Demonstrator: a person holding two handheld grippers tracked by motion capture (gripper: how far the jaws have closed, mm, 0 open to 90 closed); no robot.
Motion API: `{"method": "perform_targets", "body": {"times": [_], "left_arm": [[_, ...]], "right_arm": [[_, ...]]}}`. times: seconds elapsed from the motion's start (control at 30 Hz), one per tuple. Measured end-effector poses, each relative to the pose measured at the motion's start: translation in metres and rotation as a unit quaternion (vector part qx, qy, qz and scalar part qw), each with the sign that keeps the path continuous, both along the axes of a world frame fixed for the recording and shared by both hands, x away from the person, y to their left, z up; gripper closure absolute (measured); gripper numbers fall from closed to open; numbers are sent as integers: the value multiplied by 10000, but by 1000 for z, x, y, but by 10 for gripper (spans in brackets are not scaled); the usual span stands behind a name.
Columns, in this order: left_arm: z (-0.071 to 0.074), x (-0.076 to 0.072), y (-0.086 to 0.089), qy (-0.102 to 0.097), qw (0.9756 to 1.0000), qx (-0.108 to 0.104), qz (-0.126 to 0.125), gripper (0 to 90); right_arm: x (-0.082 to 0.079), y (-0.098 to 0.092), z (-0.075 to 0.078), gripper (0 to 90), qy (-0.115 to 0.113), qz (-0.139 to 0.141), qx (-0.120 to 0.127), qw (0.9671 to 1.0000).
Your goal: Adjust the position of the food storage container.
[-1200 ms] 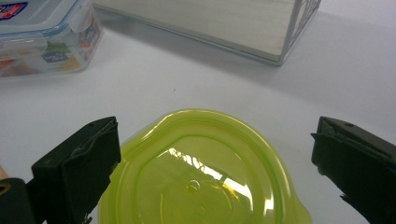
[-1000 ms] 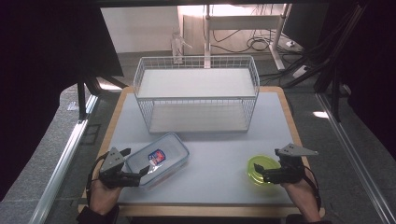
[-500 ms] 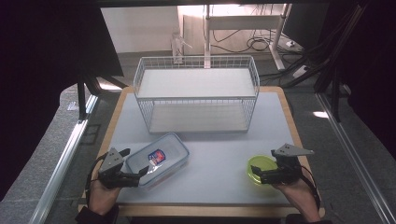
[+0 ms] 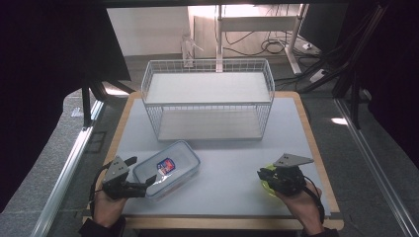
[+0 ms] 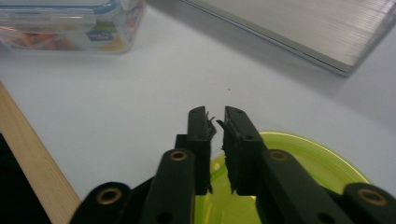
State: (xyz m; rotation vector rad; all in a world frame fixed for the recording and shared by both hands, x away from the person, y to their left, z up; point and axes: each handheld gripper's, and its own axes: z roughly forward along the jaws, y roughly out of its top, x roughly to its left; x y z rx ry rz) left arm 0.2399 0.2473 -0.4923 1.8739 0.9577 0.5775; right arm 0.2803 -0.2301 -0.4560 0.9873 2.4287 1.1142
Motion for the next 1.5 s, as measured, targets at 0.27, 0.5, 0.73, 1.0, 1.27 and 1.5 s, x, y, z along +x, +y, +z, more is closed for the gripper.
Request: {"method": "perform_targets", "body": {"times": [0.27,0.5,0.73,1.0,1.27,1.5], "left_arm": [[-1,0,0,23,10000,10,6,60],[0,0,1,21,10000,-11,33,63],[0,-1,1,23,10000,-9,47,64],[1,-2,5,118,9998,-74,135,77],[2,-6,10,308,9990,63,326,86],[4,-22,24,245,9979,77,586,346]], "right_arm": [[7,11,-13,900,210,60,-337,9992],[4,5,-10,900,249,17,-306,9992],[9,12,-15,900,339,22,-483,9983],[7,-14,-13,900,364,-297,-499,9976],[3,-20,-12,887,322,-286,-321,9986],[3,-5,-8,879,151,-94,-62,9998]]}}
